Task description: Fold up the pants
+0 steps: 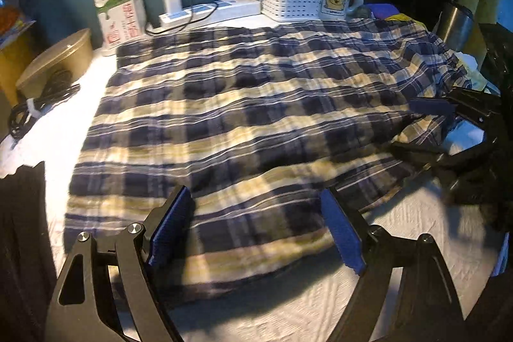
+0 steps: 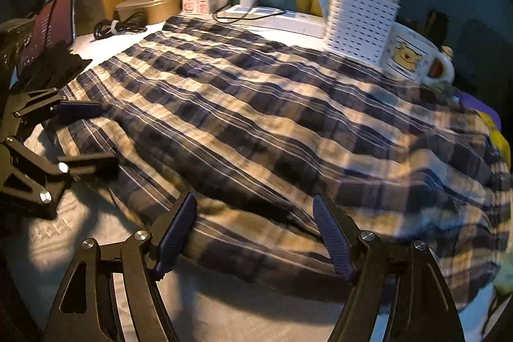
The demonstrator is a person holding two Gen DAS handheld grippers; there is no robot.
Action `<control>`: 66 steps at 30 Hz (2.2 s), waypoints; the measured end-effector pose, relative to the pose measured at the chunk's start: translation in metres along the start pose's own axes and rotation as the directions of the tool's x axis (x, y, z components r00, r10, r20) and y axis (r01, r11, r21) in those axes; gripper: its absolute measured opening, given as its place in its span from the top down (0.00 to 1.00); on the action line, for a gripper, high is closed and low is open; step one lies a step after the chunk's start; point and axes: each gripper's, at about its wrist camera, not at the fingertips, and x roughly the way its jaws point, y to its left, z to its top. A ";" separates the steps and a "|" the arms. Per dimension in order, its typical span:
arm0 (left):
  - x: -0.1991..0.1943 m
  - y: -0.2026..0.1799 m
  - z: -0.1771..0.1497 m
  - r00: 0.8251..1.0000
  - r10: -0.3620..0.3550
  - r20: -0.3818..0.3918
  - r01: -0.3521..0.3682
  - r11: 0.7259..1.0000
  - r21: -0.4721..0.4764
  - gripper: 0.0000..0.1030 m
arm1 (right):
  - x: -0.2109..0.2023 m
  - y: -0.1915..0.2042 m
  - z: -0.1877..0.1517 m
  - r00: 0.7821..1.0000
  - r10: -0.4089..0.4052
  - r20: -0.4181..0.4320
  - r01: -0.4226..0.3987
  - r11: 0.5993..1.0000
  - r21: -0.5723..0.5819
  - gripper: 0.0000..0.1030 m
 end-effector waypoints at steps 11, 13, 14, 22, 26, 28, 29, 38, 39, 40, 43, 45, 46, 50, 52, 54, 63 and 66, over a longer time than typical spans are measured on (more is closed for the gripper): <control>-0.021 0.039 -0.025 0.995 0.093 -0.020 -0.094 0.995 -0.030 0.18 | -0.024 -0.061 -0.033 0.991 -0.134 -0.018 0.135 0.982 0.131 0.24; -0.026 0.044 -0.032 0.991 0.135 -0.024 -0.136 0.990 -0.022 0.18 | -0.026 -0.067 -0.038 0.987 -0.156 -0.027 0.158 0.977 0.146 0.23; -0.029 0.046 -0.034 0.989 0.147 -0.024 -0.148 0.989 -0.024 0.18 | -0.027 -0.072 -0.040 0.986 -0.164 -0.029 0.166 0.973 0.158 0.22; -0.049 0.098 -0.050 0.963 0.263 -0.056 -0.269 0.951 -0.154 0.18 | -0.038 -0.090 -0.052 0.976 -0.213 -0.042 0.217 0.956 0.199 0.22; -0.063 0.107 -0.042 0.965 0.262 -0.005 -0.257 0.945 -0.203 0.18 | -0.051 -0.094 -0.055 0.973 -0.229 -0.030 0.230 0.947 0.226 0.22; -0.070 0.100 -0.033 0.967 0.248 0.053 -0.234 0.953 -0.194 0.18 | -0.063 -0.096 -0.055 0.973 -0.231 -0.011 0.227 0.942 0.247 0.20; -0.072 0.093 -0.027 0.967 0.241 0.082 -0.223 0.957 -0.184 0.18 | -0.069 -0.098 -0.055 0.973 -0.229 0.000 0.221 0.939 0.263 0.20; -0.061 0.064 0.008 0.975 0.166 0.150 -0.147 0.981 -0.130 0.18 | -0.091 -0.116 -0.074 0.987 -0.154 0.036 0.126 0.905 0.407 0.09; -0.060 0.063 0.010 0.975 0.164 0.149 -0.145 0.981 -0.130 0.18 | -0.086 -0.117 -0.078 0.991 -0.135 0.023 0.113 0.899 0.423 0.09; -0.060 0.062 0.011 0.975 0.164 0.149 -0.145 0.981 -0.130 0.18 | -0.083 -0.117 -0.081 0.992 -0.122 0.019 0.101 0.895 0.434 0.09; -0.058 0.065 0.012 0.975 0.172 0.140 -0.152 0.978 -0.140 0.18 | -0.071 -0.121 -0.086 0.997 -0.077 0.020 0.058 0.876 0.479 0.09; -0.056 0.068 0.013 0.975 0.178 0.131 -0.158 0.976 -0.149 0.18 | -0.063 -0.127 -0.084 0.998 -0.052 0.031 0.029 0.860 0.509 0.09; -0.056 0.071 0.013 0.975 0.183 0.128 -0.162 0.974 -0.157 0.18 | -0.059 -0.130 -0.082 0.998 -0.046 0.043 0.017 0.852 0.523 0.09; -0.056 0.080 0.014 0.972 0.200 0.124 -0.176 0.967 -0.184 0.18 | -0.048 -0.145 -0.067 0.996 -0.029 0.088 -0.027 0.817 0.576 0.09; -0.055 0.084 0.015 0.970 0.210 0.121 -0.184 0.963 -0.198 0.18 | -0.042 -0.153 -0.058 0.993 -0.014 0.114 -0.058 0.797 0.601 0.07; -0.055 0.086 0.015 0.969 0.216 0.116 -0.190 0.960 -0.207 0.18 | -0.035 -0.161 -0.051 0.988 0.017 0.154 -0.111 0.767 0.631 0.07; -0.060 0.093 0.015 0.964 0.236 0.122 -0.205 0.953 -0.222 0.18 | -0.017 -0.191 -0.048 0.953 0.107 0.283 -0.288 0.609 0.739 0.90; -0.062 0.098 0.014 0.963 0.239 0.125 -0.207 0.952 -0.228 0.18 | -0.035 -0.191 -0.044 0.955 0.058 0.290 -0.255 0.656 0.710 0.93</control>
